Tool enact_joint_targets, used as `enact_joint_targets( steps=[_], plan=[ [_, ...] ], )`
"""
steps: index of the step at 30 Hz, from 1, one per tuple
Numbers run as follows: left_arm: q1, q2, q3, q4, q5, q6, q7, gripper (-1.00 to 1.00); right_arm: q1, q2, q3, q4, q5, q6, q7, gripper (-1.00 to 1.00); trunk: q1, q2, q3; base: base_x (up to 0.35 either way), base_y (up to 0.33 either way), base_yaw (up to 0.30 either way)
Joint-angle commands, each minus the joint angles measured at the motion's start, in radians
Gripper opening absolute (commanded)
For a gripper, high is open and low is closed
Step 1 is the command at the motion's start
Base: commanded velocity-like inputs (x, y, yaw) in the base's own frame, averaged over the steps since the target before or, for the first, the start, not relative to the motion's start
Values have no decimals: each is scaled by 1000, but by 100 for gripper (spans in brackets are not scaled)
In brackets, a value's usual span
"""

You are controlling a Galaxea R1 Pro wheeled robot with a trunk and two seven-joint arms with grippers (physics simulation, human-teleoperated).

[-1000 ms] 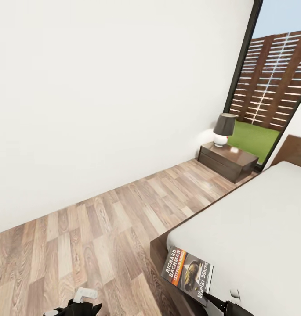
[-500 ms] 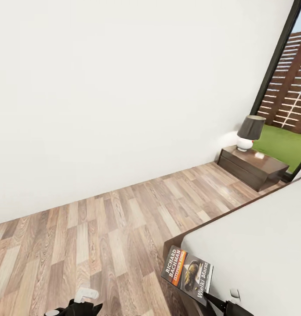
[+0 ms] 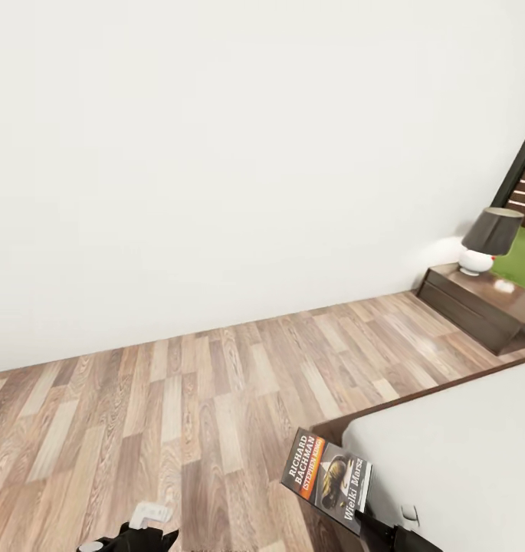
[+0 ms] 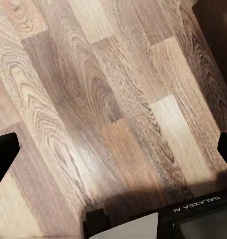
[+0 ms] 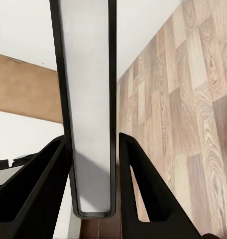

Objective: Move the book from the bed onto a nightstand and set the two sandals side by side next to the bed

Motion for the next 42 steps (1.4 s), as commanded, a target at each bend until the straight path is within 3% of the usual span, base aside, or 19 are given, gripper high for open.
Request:
enact_joint_targets(
  steps=[1, 26, 31, 37, 41, 42],
  plan=[
    [-1, 0, -8, 1, 5, -5, -2, 100, 0, 0, -11, 0, 5, 5, 4, -100, 0, -1, -1, 0, 0, 289],
    [-1, 0, -8, 1, 6, -4, -2, 100, 0, 0, -11, 0, 5, 5, -1, -100, 0, -1, -12, 0, 0, 289],
    [-1, 0, -8, 1, 5, -3, -2, 100, 0, 3, -10, 0, 5, 5, -85, -100, 0, -1, -14, 0, 0, 289],
    [-1, -1, -8, 1, 5, -3, -2, 100, 0, 7, -8, 0, 6, 5, -131, -100, 0, -1, -17, 0, 0, 287],
    [-1, -2, -9, 1, 5, -3, 58, 100, 0, 9, -8, 0, 7, 5, -139, -100, 0, -1, -19, 0, 0, 286],
    [-1, -13, -9, 1, 5, -3, 144, 100, 0, 9, -8, 0, 7, 5, -139, -100, 0, -1, -19, 0, 0, 286]
  ],
)
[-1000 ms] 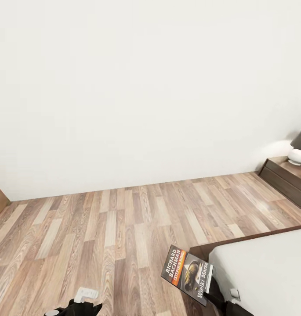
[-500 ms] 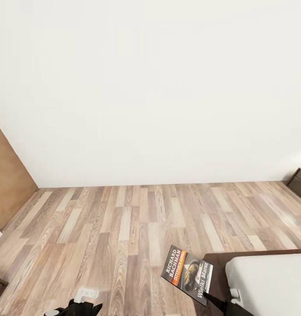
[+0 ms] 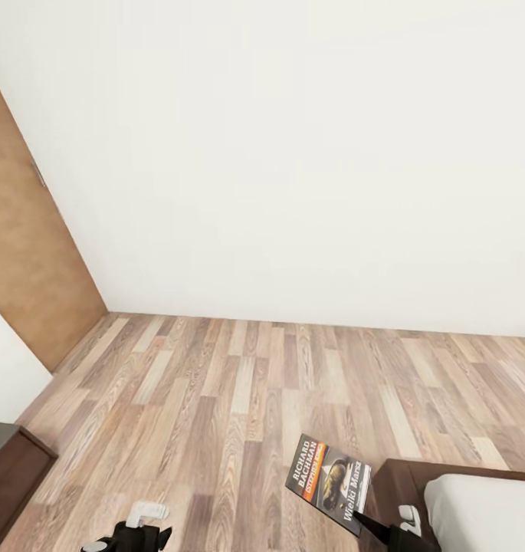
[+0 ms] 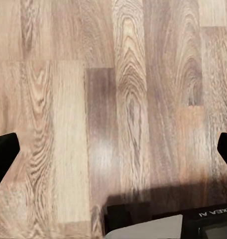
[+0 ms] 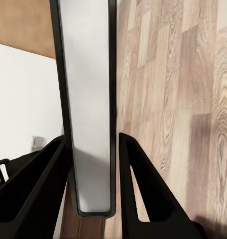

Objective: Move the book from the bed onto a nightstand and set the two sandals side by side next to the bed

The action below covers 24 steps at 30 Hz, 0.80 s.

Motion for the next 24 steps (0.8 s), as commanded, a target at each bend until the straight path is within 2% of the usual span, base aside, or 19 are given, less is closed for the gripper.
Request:
enact_joint_targets(
  steps=[1, 3, 5, 11, 24],
  plan=[
    [-1, -12, -8, 1, 5, -4, 41, 100, 0, 0, -11, 0, 4, 5, 4, -100, 0, -1, -1, 0, 0, 286],
    [16, -43, -7, 1, 6, -4, 119, 100, 0, 0, -11, 0, 4, 5, 4, -100, 0, -1, -2, 0, 0, 286],
    [23, -47, -8, 1, 6, -4, 127, 100, 0, 0, -11, 0, 4, 5, 4, -100, 0, -1, -3, 0, 0, 286],
    [29, -50, -7, 1, 4, -4, 135, 100, 0, -6, -12, 0, 4, 5, 4, -100, 0, -1, -6, 0, 0, 208],
    [30, -51, -7, 1, 5, -5, 136, 100, 0, -9, -12, 0, 3, 5, 5, -100, 0, -1, -6, 0, 0, 12]
  ],
)
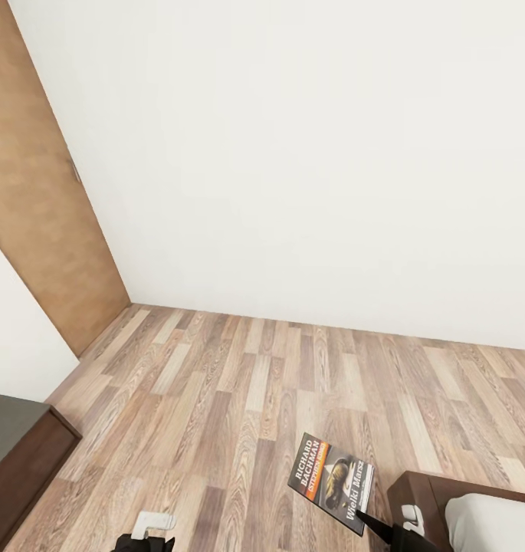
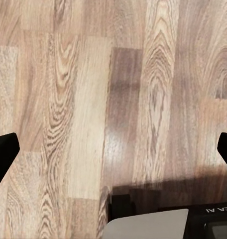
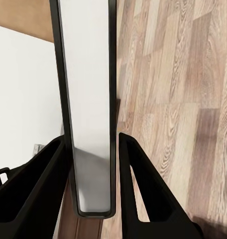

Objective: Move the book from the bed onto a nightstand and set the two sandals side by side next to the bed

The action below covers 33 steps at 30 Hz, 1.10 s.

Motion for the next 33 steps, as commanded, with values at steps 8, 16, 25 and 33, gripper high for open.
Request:
enact_joint_targets(
  steps=[8, 16, 25, 33],
  plan=[
    [-1, 0, -8, 1, 5, -4, -2, 100, -1, 0, -9, 0, 5, 5, 2, -100, 0, -1, 0, 0, 0, 0],
    [0, -1, -9, 1, 5, -4, -2, 100, -1, 0, -8, 1, 5, 4, 3, -100, 0, -1, 11, 0, 0, 0],
    [0, -1, -9, 1, 4, -3, -2, 100, -1, 0, -8, 1, 5, 5, 2, -100, 0, -1, 25, 0, 0, 0],
    [0, -1, -9, 1, 4, -3, -2, 100, -1, 1, -8, 1, 5, 4, 1, -100, 0, -1, 38, 0, 0, 0]
  ],
)
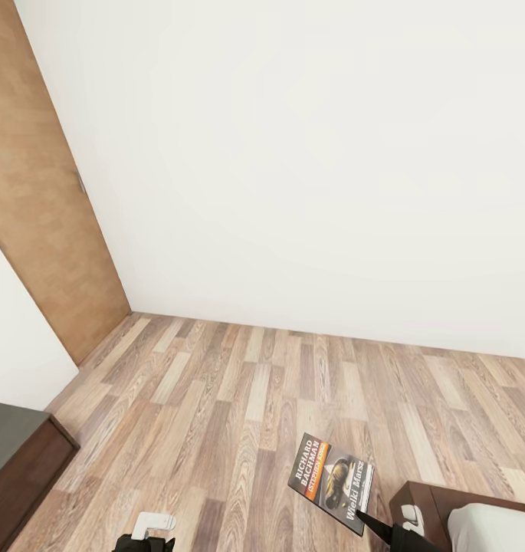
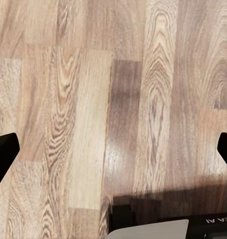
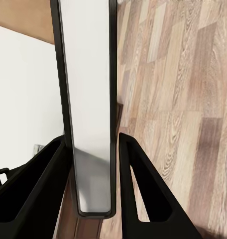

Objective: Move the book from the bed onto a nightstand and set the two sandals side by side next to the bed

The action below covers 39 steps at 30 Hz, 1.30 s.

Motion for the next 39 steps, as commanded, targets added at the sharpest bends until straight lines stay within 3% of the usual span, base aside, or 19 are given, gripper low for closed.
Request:
enact_joint_targets(
  steps=[1, 39],
  plan=[
    [-1, 0, -8, 1, 5, -4, -2, 100, -1, 0, -8, 0, 6, 5, 4, -100, 0, -1, 1, 0, 0, 0],
    [0, -1, -8, 1, 5, -4, -2, 100, -1, 1, -8, 0, 6, 5, 3, -100, 0, -1, 62, 0, 0, 0]
  ],
)
